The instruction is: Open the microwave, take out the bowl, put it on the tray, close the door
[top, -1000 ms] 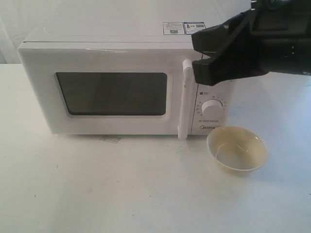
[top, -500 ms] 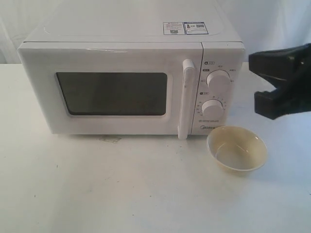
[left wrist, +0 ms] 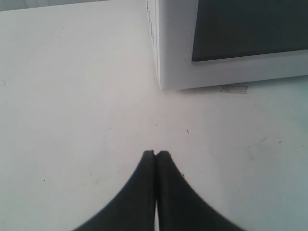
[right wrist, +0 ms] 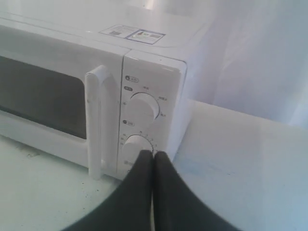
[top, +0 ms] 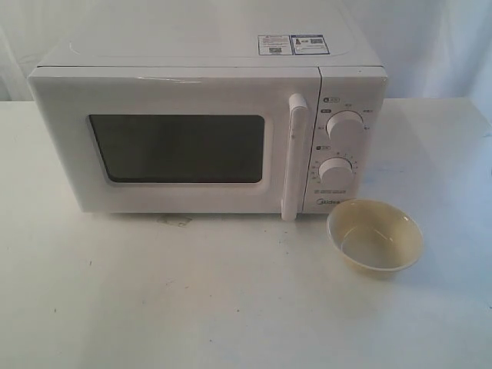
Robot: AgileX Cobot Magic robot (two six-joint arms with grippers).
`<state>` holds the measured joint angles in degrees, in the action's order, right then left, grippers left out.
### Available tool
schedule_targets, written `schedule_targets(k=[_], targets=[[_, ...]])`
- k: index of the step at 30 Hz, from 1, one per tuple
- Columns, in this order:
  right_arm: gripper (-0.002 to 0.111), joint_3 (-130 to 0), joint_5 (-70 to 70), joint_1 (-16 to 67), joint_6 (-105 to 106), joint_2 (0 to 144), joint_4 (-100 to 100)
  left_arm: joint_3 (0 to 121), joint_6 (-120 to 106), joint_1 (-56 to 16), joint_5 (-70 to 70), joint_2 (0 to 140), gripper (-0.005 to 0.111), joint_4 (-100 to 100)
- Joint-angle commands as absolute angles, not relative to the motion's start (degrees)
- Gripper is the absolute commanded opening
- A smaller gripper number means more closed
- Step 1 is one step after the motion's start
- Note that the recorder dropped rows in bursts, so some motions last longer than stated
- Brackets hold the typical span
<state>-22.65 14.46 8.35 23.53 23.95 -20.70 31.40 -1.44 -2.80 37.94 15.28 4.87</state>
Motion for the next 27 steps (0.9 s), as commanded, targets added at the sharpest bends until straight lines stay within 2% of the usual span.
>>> schedule_targets(k=[1,12,27], targets=[[0.0,-18.91,13.57,5.9,24.14,16.76,-21.02,31.31,-1.55,-2.77,38.09,14.79,0.0,4.96],[0.0,-16.6,13.68,5.9,15.54,12.21,-21.31,31.31,-1.55,-2.77,38.09,14.79,0.0,4.96],[0.0,-5.82,11.64,5.68,2.27,0.0,-11.94,31.31,-1.55,-2.77,38.08,14.69,0.0,4.96]])
